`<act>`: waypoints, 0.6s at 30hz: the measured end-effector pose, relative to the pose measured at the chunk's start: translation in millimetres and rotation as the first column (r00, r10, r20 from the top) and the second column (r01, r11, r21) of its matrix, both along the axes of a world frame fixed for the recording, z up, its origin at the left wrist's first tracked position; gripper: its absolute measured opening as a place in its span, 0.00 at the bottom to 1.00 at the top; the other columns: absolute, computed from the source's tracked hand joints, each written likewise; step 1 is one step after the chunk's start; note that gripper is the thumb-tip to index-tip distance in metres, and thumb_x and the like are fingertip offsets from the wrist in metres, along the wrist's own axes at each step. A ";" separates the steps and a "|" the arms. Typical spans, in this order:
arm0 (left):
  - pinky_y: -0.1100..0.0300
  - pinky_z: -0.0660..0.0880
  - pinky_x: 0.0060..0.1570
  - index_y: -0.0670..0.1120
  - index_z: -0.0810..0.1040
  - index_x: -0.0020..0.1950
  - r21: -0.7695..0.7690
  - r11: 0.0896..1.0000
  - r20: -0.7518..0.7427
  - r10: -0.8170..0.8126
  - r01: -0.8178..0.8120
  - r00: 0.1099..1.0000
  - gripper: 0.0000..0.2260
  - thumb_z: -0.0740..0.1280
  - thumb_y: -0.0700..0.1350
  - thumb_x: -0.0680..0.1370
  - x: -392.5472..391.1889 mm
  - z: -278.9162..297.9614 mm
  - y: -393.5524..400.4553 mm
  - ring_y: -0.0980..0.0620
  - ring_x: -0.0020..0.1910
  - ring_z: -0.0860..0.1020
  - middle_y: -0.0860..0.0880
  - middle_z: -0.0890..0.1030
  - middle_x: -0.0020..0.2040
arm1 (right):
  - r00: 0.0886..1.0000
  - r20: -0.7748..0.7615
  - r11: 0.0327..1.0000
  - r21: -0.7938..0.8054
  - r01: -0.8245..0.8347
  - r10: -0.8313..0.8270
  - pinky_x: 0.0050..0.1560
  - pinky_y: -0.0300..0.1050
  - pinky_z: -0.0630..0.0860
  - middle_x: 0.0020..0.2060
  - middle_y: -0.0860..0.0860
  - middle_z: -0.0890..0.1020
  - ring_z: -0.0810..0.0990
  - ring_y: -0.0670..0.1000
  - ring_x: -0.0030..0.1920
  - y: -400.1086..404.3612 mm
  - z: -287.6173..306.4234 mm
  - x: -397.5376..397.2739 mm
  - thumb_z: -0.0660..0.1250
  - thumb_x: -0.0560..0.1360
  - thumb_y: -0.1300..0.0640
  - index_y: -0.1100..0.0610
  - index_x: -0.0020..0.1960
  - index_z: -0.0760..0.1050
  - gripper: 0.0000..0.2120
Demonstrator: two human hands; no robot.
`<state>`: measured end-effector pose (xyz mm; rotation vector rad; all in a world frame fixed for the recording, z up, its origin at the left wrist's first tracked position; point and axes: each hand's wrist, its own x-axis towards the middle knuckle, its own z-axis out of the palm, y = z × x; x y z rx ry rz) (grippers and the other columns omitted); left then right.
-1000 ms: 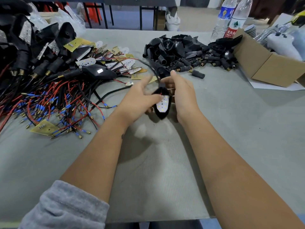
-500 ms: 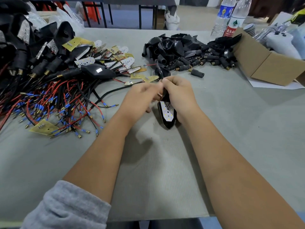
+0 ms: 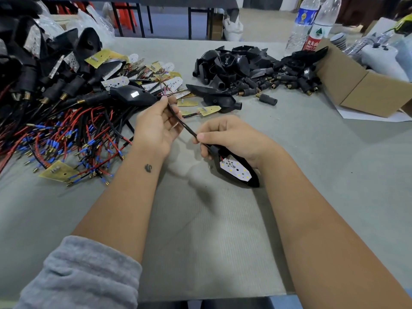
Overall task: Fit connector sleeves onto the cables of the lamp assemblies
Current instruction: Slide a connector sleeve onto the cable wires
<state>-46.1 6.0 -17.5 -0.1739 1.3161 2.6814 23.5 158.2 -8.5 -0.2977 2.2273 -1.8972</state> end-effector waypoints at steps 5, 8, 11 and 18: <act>0.64 0.76 0.30 0.41 0.75 0.41 0.127 0.989 -0.007 0.071 -0.070 0.997 0.12 0.59 0.39 0.83 -0.9 1.3 2.2 0.55 0.25 0.77 0.50 0.79 0.27 | 1.000 0.007 1.000 -0.013 -0.023 0.023 0.28 0.35 0.71 0.28 0.53 0.81 0.75 0.50 0.27 -0.4 -0.7 0.4 0.63 0.79 0.66 0.66 0.46 0.77 0.05; 0.65 0.74 0.27 0.40 0.74 0.41 0.159 0.981 0.000 0.108 -0.107 0.994 0.12 0.57 0.39 0.83 -1.1 0.9 5.5 0.56 0.23 0.75 0.50 0.77 0.26 | 0.999 0.031 0.998 -0.041 -0.041 0.043 0.29 0.37 0.72 0.28 0.54 0.81 0.75 0.51 0.28 -2.1 -0.7 1.0 0.63 0.79 0.66 0.66 0.46 0.77 0.05; 0.68 0.68 0.22 0.41 0.72 0.42 0.122 0.984 0.005 0.128 -0.127 0.992 0.12 0.56 0.38 0.84 -1.4 1.8 8.7 0.58 0.20 0.69 0.51 0.75 0.24 | 0.998 0.039 0.999 -0.005 -0.041 0.041 0.30 0.37 0.73 0.30 0.55 0.82 0.75 0.51 0.29 -3.7 0.6 2.0 0.64 0.79 0.66 0.67 0.47 0.77 0.05; 0.66 0.58 0.20 0.46 0.73 0.47 -0.371 0.917 -0.188 0.078 -0.144 0.979 0.09 0.55 0.40 0.83 -1.1 -5.8 14.7 0.58 0.19 0.61 0.55 0.74 0.24 | 0.958 0.006 0.957 0.056 0.286 -0.287 0.31 0.34 0.71 0.36 0.53 0.80 0.75 0.48 0.32 -5.8 5.1 -3.0 0.62 0.80 0.63 0.62 0.50 0.79 0.07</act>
